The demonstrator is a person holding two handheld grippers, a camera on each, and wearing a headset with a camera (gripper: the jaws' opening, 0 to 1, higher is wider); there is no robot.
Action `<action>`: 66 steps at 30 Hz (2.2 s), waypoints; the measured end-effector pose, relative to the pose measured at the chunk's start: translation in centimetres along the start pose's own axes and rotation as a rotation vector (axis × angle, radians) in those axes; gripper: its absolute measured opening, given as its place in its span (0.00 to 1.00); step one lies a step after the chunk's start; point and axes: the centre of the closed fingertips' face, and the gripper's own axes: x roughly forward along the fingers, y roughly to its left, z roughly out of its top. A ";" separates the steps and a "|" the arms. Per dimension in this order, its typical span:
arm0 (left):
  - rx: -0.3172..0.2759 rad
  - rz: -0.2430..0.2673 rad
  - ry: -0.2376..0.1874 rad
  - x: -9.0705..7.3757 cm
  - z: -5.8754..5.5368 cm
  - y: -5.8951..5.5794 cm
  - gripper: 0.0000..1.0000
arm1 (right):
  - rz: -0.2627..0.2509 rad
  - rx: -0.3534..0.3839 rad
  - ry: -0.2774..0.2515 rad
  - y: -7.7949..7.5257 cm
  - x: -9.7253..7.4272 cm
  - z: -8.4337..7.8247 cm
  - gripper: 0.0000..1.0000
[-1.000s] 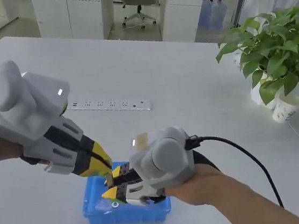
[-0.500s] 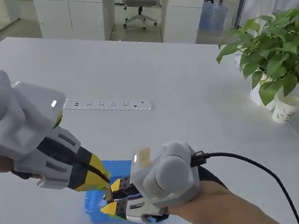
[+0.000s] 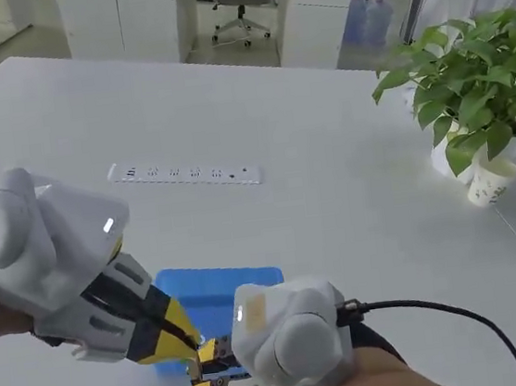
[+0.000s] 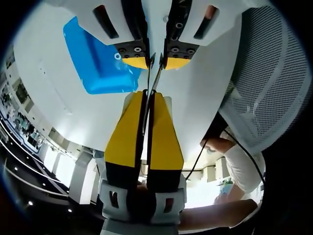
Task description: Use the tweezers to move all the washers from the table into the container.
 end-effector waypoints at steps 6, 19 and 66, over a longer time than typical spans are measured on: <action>0.007 -0.012 0.000 0.9 -0.6 -0.7 0.05 | -0.002 0.012 0.001 0.9 0.5 -0.9 0.13; 0.022 -0.036 -0.006 2.6 -1.5 -1.7 0.05 | 0.006 0.036 0.025 1.9 1.2 -2.6 0.13; -0.011 -0.063 -0.021 3.7 -2.1 -1.6 0.05 | -0.009 0.118 0.020 1.9 1.6 -3.6 0.10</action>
